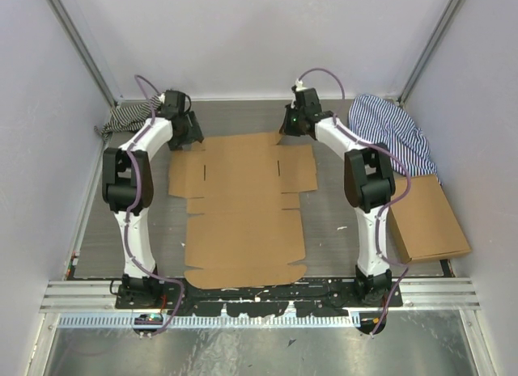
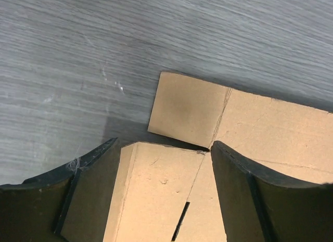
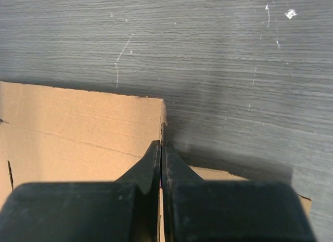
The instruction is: Fold the paper box
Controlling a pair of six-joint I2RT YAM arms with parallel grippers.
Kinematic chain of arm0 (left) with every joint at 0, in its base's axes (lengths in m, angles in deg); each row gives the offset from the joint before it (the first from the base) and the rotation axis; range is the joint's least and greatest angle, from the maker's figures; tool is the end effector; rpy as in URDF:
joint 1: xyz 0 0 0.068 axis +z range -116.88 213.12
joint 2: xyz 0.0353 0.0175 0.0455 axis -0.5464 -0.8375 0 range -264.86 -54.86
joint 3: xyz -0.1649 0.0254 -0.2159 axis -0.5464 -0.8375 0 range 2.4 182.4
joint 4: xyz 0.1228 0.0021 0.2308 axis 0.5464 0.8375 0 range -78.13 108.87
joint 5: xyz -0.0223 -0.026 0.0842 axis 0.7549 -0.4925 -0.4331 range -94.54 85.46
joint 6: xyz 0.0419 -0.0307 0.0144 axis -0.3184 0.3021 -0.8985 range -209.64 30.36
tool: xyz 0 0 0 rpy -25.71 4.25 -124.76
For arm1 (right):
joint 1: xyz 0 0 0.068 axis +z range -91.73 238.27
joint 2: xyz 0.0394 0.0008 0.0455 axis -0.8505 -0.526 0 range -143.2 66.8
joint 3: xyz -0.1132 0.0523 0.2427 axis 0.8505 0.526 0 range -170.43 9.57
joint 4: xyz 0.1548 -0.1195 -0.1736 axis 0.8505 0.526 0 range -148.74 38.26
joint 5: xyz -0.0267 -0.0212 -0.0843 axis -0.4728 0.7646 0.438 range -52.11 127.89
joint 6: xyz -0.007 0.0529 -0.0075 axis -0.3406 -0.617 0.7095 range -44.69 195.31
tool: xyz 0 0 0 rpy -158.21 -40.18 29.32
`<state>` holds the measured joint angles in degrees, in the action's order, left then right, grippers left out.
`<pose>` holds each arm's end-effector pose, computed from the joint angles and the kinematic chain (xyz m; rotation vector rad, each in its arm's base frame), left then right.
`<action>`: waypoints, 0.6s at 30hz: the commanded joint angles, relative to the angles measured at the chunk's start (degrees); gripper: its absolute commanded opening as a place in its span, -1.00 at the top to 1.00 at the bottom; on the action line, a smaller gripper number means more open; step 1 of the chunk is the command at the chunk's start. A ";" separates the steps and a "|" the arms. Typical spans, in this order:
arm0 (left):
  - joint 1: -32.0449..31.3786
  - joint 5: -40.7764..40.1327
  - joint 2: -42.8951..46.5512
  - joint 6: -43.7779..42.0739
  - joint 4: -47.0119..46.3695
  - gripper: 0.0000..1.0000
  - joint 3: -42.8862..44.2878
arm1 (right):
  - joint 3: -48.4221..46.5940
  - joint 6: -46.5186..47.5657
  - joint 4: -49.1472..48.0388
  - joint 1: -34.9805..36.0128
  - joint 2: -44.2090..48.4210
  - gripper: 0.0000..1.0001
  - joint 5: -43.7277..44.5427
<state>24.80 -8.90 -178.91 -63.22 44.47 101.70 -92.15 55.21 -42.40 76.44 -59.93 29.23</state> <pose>0.4699 -0.0660 0.1920 -0.4329 2.5361 -0.1314 0.4804 0.1635 0.2037 -0.0408 2.3373 0.5133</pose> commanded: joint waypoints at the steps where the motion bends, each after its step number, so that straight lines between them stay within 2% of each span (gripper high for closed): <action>1: -0.12 1.94 7.34 1.18 -5.01 -0.56 -3.93 | 2.30 3.31 -2.96 0.33 8.58 0.98 1.05; 10: -0.13 3.11 10.30 0.06 -6.92 -0.57 -5.29 | 12.33 3.58 -9.65 0.29 17.99 0.98 -0.04; 18: 0.02 2.32 11.40 -1.55 -8.71 -0.58 -5.53 | 14.94 4.28 -9.97 0.28 21.30 0.98 -0.66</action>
<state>24.74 -6.54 -170.39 -63.18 38.53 96.90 -77.44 58.10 -48.69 76.48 -43.15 29.25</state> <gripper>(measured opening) 0.789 0.037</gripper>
